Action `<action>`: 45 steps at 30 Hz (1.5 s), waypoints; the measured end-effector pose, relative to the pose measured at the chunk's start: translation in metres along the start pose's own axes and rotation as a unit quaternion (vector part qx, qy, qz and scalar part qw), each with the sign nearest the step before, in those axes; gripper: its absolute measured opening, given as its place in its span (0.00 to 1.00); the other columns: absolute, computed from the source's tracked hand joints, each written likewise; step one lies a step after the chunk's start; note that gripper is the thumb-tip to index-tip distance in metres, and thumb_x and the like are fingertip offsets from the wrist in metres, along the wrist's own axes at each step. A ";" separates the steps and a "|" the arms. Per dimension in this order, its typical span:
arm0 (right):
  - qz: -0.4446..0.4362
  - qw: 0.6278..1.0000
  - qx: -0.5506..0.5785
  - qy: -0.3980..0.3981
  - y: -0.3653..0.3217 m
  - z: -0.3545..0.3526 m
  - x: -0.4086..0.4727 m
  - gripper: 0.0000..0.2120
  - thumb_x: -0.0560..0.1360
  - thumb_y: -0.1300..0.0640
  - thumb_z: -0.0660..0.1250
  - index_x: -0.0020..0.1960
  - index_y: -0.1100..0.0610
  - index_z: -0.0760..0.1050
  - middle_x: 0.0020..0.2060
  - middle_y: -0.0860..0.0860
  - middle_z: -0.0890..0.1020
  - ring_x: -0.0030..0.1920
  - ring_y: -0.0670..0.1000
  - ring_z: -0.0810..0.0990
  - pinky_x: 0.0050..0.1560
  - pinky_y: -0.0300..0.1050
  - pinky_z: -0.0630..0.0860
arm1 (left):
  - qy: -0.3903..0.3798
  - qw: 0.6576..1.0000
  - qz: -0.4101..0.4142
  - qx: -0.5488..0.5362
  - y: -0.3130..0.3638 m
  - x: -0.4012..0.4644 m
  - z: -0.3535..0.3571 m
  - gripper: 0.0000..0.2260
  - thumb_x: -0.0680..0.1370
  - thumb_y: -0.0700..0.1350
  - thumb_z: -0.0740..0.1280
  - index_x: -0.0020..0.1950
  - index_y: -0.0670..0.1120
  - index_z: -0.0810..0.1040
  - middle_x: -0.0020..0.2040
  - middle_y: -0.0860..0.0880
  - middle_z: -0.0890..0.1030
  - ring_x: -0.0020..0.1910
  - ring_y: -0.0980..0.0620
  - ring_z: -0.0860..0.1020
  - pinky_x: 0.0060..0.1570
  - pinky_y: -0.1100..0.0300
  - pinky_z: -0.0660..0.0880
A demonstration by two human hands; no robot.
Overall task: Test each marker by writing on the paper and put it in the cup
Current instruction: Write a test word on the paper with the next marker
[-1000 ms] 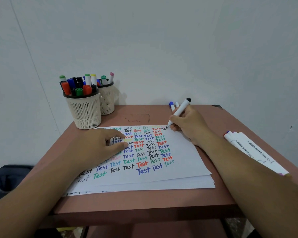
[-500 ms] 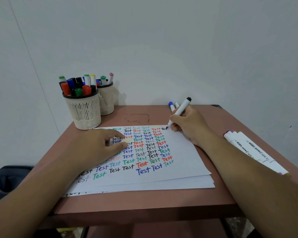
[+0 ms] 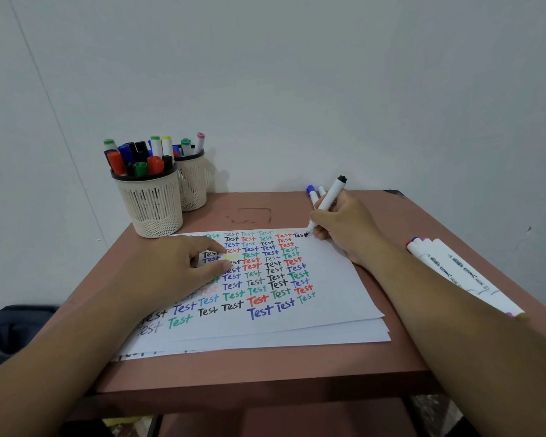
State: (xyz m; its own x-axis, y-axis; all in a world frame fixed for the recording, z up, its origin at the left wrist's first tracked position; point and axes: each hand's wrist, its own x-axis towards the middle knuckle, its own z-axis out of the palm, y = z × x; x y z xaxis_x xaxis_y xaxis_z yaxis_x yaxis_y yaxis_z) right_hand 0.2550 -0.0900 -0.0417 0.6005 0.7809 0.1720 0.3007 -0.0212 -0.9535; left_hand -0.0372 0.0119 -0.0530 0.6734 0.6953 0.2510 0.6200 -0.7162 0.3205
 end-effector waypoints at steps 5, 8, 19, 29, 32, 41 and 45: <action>0.006 1.000 0.022 0.012 0.002 0.000 0.001 0.09 0.74 0.69 0.68 0.53 0.62 0.75 0.42 0.62 0.80 0.33 0.54 0.78 0.35 0.44 0.79 | 0.000 1.000 0.000 0.004 0.003 -0.001 -0.001 0.22 0.71 0.75 0.59 0.59 0.68 0.78 0.32 0.54 0.77 0.32 0.58 0.75 0.35 0.57 0.72; 0.006 1.000 0.023 0.010 0.001 0.001 0.000 0.09 0.74 0.69 0.69 0.53 0.61 0.75 0.43 0.64 0.82 0.34 0.54 0.80 0.36 0.44 0.80 | -0.004 1.000 -0.003 0.005 0.004 -0.002 -0.002 0.21 0.72 0.74 0.60 0.59 0.67 0.78 0.32 0.54 0.77 0.31 0.58 0.75 0.33 0.59 0.70; 0.020 0.995 0.098 0.014 -0.003 -0.005 -0.005 0.10 0.72 0.69 0.71 0.52 0.63 0.77 0.48 0.61 0.85 0.33 0.52 0.78 0.38 0.46 0.77 | 0.041 0.994 -0.006 -0.097 0.002 -0.002 0.004 0.16 0.81 0.49 0.65 0.68 0.58 0.68 0.42 0.54 0.76 0.40 0.56 0.75 0.41 0.57 0.73; -0.006 0.966 0.254 -0.057 -0.012 -0.003 -0.018 0.07 0.80 0.69 0.63 0.49 0.67 0.80 0.40 0.55 0.86 0.43 0.51 0.85 0.55 0.47 0.83 | 0.095 0.993 -0.025 -0.064 -0.001 0.003 0.008 0.13 0.80 0.47 0.70 0.65 0.54 0.78 0.53 0.56 0.81 0.51 0.55 0.77 0.48 0.67 0.71; -0.003 0.958 0.275 -0.075 -0.018 -0.003 -0.025 0.09 0.82 0.68 0.62 0.48 0.64 0.81 0.40 0.54 0.86 0.42 0.50 0.85 0.53 0.46 0.83 | 0.102 0.991 -0.011 -0.088 0.004 0.002 0.006 0.14 0.79 0.45 0.70 0.65 0.51 0.81 0.53 0.54 0.83 0.48 0.58 0.76 0.45 0.76 0.69; -0.033 0.965 0.222 -0.134 -0.035 0.018 -0.049 0.12 0.75 0.71 0.72 0.52 0.60 0.73 0.44 0.66 0.85 0.44 0.62 0.87 0.46 0.48 0.86 | 0.084 0.993 0.032 -0.076 0.009 -0.004 -0.004 0.13 0.78 0.52 0.70 0.61 0.50 0.83 0.48 0.51 0.83 0.46 0.55 0.78 0.48 0.57 0.75; -0.044 0.968 0.199 -0.148 -0.037 0.027 -0.053 0.11 0.74 0.72 0.72 0.51 0.61 0.74 0.41 0.63 0.86 0.41 0.60 0.87 0.42 0.45 0.85 | 0.085 0.992 0.036 -0.083 0.010 -0.005 -0.005 0.14 0.79 0.52 0.70 0.63 0.50 0.82 0.50 0.51 0.83 0.48 0.54 0.78 0.49 0.58 0.74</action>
State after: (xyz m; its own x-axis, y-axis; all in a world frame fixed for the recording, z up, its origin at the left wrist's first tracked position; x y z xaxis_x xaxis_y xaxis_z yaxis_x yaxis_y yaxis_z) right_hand 0.1919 -0.1132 -0.0220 0.3297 0.9147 0.2338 -0.0032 0.2487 -0.9686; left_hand -0.0363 0.0018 -0.0468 0.6278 0.6525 0.4245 0.4884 -0.7548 0.4379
